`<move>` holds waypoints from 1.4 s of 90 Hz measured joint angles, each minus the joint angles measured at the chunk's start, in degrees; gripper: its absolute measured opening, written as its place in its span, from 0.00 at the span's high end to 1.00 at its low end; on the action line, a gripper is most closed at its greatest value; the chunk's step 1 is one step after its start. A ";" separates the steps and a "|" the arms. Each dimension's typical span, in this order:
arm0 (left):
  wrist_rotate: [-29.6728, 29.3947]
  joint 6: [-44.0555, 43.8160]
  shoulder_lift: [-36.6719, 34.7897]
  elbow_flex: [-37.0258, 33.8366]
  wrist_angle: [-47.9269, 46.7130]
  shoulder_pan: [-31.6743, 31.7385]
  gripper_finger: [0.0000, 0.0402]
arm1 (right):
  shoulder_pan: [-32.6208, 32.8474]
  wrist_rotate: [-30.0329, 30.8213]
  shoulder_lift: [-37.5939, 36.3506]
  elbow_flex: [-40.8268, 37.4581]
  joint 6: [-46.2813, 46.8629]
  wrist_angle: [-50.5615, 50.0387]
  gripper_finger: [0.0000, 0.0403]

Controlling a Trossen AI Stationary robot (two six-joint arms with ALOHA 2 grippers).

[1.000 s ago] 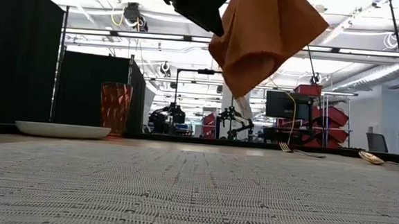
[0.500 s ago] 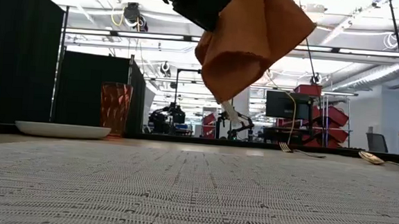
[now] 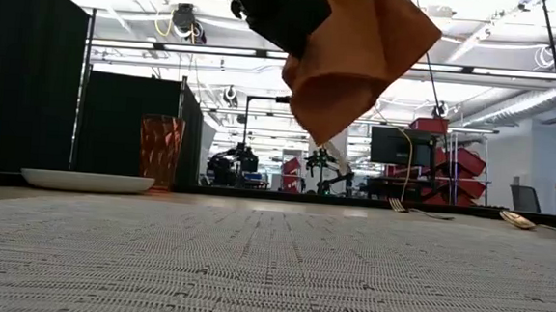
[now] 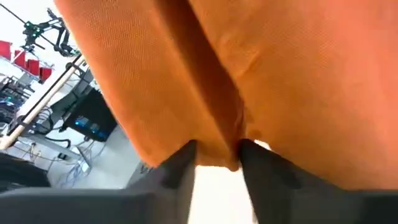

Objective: Set table place
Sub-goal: Fold the orange napkin

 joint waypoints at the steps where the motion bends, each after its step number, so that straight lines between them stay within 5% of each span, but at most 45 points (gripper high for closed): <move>1: 0.00 0.29 0.00 0.00 0.05 0.00 0.90 | 0.00 0.00 0.03 0.00 0.00 0.01 1.00; 17: -0.30 3.36 0.00 0.00 1.11 -0.04 1.00 | 0.00 0.00 1.02 0.02 -0.02 -0.05 1.00; 78: -2.50 0.88 -0.02 0.00 -9.58 -1.17 1.00 | 1.51 0.84 1.36 0.02 2.37 -6.93 1.00; 126: -10.54 -3.58 -5.09 1.73 -23.37 -5.42 1.00 | 1.90 3.26 1.39 0.02 9.01 -18.89 1.00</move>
